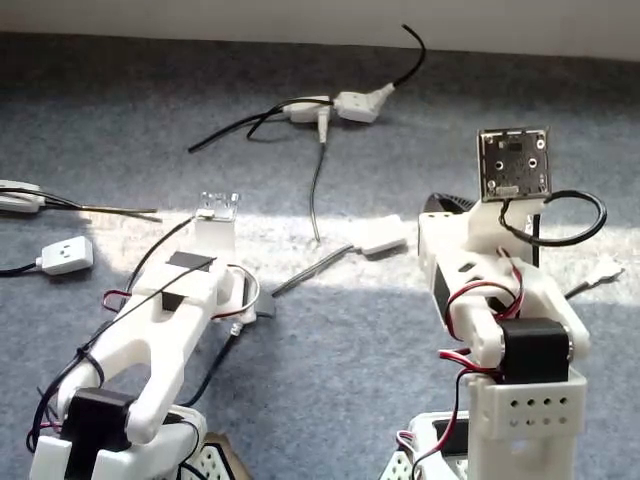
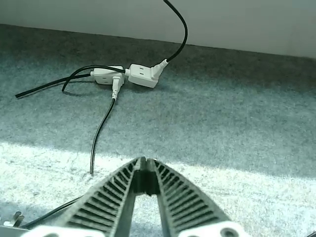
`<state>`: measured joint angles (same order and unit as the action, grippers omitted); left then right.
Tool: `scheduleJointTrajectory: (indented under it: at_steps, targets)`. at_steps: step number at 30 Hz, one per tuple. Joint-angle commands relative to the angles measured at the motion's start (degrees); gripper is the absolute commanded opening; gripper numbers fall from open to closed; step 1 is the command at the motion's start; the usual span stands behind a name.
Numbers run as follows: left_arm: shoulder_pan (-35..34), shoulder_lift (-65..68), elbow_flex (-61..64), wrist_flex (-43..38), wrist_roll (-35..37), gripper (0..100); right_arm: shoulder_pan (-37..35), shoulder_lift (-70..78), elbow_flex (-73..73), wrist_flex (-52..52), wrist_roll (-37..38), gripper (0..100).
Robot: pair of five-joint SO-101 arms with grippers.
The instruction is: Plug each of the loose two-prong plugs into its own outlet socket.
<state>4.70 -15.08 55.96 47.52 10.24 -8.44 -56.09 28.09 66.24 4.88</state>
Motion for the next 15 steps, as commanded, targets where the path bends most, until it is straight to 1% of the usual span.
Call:
scheduleJointTrajectory:
  at_steps: [1,3,5,8,11,13,15]
  targets:
    - [0.57,-0.13,-0.66,0.35,-6.15,31,0.4,-1.19,-0.48,0.31,0.53,0.9]
    - [0.75,-0.13,-0.66,0.62,-9.85,31,0.4,-1.19,-0.48,0.31,0.53,0.9]
    - [0.57,-0.13,-0.66,0.62,-12.48,29,0.4,-1.19,-0.48,0.4,0.53,0.9]
    - [0.66,-0.13,-0.84,0.35,-15.21,21,0.4,-1.19,-0.48,0.22,0.53,0.9]
    - [0.66,0.13,-2.24,0.35,-19.43,11,0.4,-1.19,-0.48,0.13,0.53,0.9]
    - [0.57,0.31,-3.12,0.35,-22.59,8,0.4,-1.19,-0.48,0.13,0.53,0.9]
    - [0.57,0.31,-3.3,0.35,-24.26,7,0.4,-1.19,-0.48,0.13,0.53,0.9]
